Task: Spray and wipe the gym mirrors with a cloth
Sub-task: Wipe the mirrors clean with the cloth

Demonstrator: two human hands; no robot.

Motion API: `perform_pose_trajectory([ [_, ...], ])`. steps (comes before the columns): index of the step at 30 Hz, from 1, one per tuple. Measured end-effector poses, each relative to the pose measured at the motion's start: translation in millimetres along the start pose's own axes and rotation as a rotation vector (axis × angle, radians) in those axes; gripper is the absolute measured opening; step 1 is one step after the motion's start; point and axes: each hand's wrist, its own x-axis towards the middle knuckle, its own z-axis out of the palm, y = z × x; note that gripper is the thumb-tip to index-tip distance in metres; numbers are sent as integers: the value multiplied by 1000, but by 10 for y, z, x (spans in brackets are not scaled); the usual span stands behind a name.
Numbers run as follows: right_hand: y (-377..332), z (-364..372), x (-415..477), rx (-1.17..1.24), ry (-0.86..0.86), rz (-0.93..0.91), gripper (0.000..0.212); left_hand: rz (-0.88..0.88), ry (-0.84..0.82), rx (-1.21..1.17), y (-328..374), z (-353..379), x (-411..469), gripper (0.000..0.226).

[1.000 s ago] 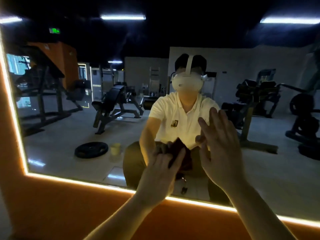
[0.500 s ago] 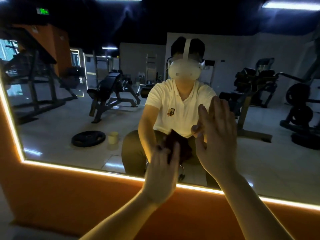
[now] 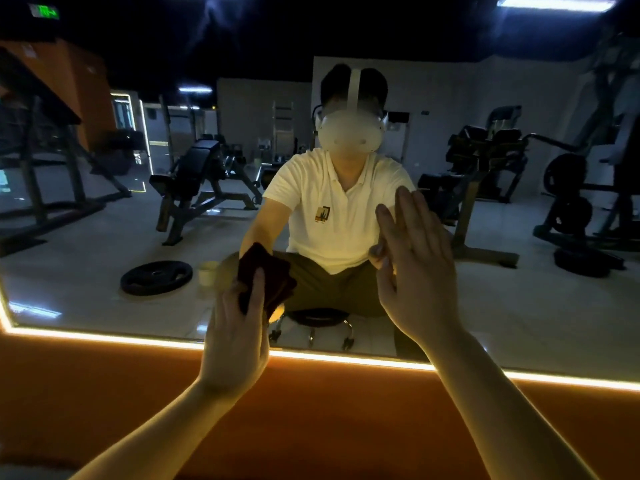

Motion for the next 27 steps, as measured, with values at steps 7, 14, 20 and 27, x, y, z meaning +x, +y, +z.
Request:
perform_pose_trajectory([
  [7, 328, -119, -221, -80, -76, -64, 72, 171, -35, -77, 814, 377, -52, 82],
  [14, 740, -208, -316, -151, 74, 75, 66, 329, -209, -184, 1632, 678, -102, 108],
  [20, 911, -255, -339, -117, 50, 47, 61, 621, -261, -73, 1912, 773, -9, 89],
  [27, 941, -292, -344, -32, 34, 36, 64, 458, -128, 4, 1799, 458, 665, 82],
])
